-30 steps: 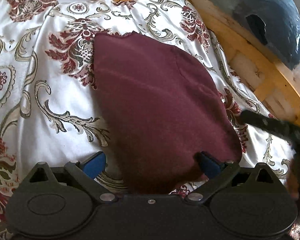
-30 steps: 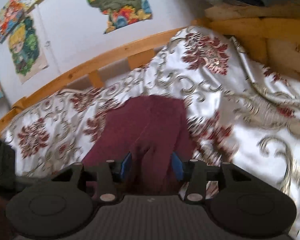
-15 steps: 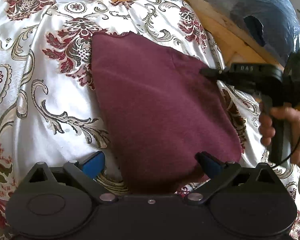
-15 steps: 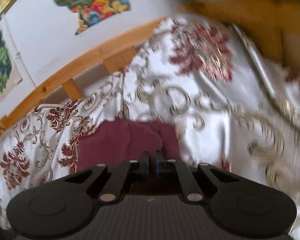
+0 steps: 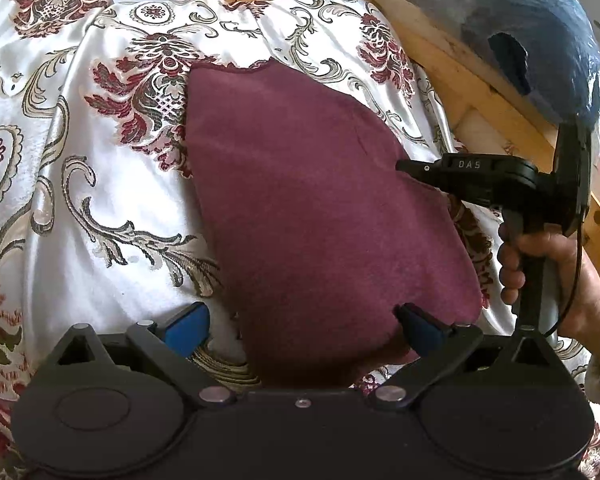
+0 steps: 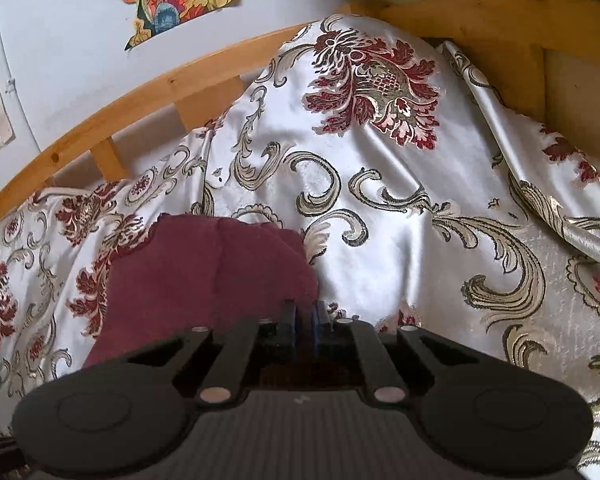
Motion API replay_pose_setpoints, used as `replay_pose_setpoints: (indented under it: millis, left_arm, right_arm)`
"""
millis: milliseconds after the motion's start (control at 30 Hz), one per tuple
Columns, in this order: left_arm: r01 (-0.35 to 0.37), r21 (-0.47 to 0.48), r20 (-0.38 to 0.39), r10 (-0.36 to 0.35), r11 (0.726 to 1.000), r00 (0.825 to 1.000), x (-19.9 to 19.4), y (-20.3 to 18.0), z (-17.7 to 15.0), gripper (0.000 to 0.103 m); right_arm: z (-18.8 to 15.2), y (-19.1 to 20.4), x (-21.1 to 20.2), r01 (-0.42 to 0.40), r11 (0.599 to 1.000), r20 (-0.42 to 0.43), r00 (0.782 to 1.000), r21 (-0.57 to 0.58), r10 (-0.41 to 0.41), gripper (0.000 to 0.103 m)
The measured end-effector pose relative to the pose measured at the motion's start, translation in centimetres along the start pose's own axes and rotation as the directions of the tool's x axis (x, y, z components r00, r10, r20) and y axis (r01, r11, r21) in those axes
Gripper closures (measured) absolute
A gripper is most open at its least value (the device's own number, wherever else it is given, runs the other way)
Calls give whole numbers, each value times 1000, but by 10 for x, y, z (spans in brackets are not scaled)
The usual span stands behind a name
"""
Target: Fold small clothes
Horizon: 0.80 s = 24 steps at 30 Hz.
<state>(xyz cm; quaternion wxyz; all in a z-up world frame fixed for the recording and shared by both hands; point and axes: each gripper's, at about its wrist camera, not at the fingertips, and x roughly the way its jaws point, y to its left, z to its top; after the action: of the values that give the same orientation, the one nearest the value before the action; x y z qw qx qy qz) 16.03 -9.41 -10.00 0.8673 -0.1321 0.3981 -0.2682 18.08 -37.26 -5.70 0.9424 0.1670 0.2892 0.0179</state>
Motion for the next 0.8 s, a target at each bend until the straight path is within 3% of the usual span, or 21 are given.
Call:
replay_pose_setpoints:
  millis: [100, 167, 267, 367, 533, 800]
  left_arm:
    - [0, 0, 0, 0, 1000, 1000, 0, 0, 0, 1]
    - [0, 0, 0, 0, 1000, 1000, 0, 0, 0, 1]
    - [0, 0, 0, 0, 1000, 1000, 0, 0, 0, 1]
    - [1, 1, 0, -1, 1000, 1000, 0, 0, 0, 1]
    - [1, 0, 0, -1, 1000, 1000, 0, 0, 0, 1]
    - [1, 0, -2, -1, 1000, 1000, 2, 2, -1, 0]
  right_arm:
    - [2, 0, -3, -9, 1000, 2, 1000, 5, 9, 76]
    - [4, -2, -5, -28, 999, 4, 1000, 20, 28, 55]
    - [5, -2, -8, -85, 995, 12, 996, 48, 85, 32]
    - [6, 4, -11, -128, 991, 12, 992, 27, 128, 19]
    - [0, 19, -8, -150, 988, -25, 989, -44, 149, 9]
    - [-22, 29, 3, -50, 982, -65, 997, -183, 38, 8]
